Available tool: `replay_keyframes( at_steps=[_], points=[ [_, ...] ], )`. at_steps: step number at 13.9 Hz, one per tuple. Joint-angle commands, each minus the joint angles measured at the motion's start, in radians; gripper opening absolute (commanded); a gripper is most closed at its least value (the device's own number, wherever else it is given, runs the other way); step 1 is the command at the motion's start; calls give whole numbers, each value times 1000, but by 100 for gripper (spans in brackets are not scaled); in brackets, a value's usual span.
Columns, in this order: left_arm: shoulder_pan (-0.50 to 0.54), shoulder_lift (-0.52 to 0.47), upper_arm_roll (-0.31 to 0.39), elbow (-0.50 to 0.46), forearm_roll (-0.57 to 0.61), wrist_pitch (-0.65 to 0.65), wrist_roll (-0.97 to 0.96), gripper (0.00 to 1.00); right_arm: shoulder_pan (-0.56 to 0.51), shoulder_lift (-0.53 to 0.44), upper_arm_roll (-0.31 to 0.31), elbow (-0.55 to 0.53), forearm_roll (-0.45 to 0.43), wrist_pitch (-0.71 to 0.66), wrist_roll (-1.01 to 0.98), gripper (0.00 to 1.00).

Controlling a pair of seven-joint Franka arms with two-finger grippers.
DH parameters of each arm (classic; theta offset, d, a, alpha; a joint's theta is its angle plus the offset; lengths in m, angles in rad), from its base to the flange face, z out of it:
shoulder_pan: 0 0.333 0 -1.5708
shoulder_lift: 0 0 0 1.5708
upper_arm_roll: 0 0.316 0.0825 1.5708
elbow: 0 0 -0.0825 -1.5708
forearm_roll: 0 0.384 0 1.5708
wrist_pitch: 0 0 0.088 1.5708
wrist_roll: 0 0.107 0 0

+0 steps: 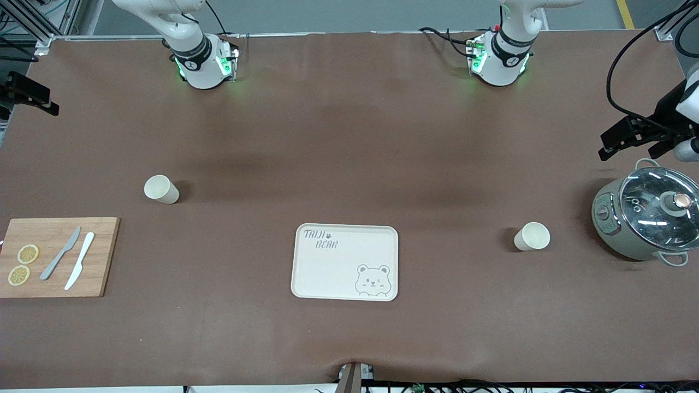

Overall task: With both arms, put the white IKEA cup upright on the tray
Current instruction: 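Reach the left gripper down toward the white paper cup beside the pot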

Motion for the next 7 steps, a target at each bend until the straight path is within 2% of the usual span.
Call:
replay_keyframes(
  at_steps=[1,7],
  points=[
    [5,1,-4,4,-7,-6,6,100,-17,-3,8,0,13,5,-12,100],
    [12,40,2,4,7,-9,5,100,-14,2,8,7,7,8,-12,100]
  ],
)
